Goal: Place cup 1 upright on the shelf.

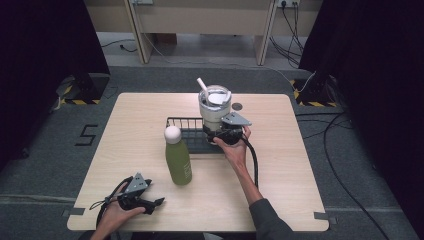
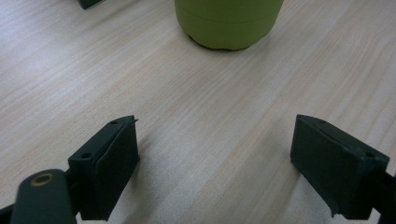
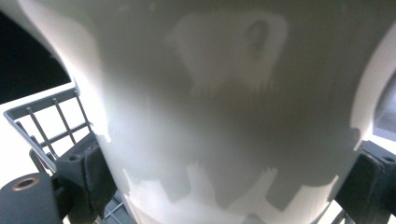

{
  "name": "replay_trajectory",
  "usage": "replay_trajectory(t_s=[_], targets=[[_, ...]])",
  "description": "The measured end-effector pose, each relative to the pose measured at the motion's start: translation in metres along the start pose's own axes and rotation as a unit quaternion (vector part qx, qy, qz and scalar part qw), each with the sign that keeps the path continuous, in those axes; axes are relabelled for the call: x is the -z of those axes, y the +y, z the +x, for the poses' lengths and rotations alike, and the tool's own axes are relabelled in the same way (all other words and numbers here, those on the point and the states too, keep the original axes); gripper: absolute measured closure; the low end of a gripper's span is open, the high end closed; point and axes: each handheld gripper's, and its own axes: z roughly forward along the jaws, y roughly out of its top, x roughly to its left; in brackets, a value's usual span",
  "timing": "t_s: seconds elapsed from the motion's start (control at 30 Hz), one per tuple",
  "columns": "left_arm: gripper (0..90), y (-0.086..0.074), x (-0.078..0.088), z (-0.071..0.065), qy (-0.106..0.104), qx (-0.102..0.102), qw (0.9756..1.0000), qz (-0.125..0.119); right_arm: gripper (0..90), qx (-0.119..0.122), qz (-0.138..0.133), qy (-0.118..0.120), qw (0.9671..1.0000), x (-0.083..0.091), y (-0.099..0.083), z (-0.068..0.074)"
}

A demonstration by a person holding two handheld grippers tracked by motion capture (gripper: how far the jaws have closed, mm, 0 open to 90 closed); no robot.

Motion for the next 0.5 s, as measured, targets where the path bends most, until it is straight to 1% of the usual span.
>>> replay_trajectory(t_s=[0.3,0.43,0.5], targets=[[14.4,0.0,0.0,0.0,0.0,0.0,1.0,0.0,9.7,0.004,0.013,0.002,0.9999,0.0028,0.0025,-0.0005],[14.4,0.0,0.0,-0.0001,-0.001,0.0,1.0,0.0,9.6,0.003,0.009,0.001,1.0,0.0042,0.001,-0.0005],[14.4,0.0,0.0,-0.0001,-0.001,0.0,1.0,0.0,9.6,0.002,0.008,0.005,1.0,0.0058,0.0,-0.0008]])
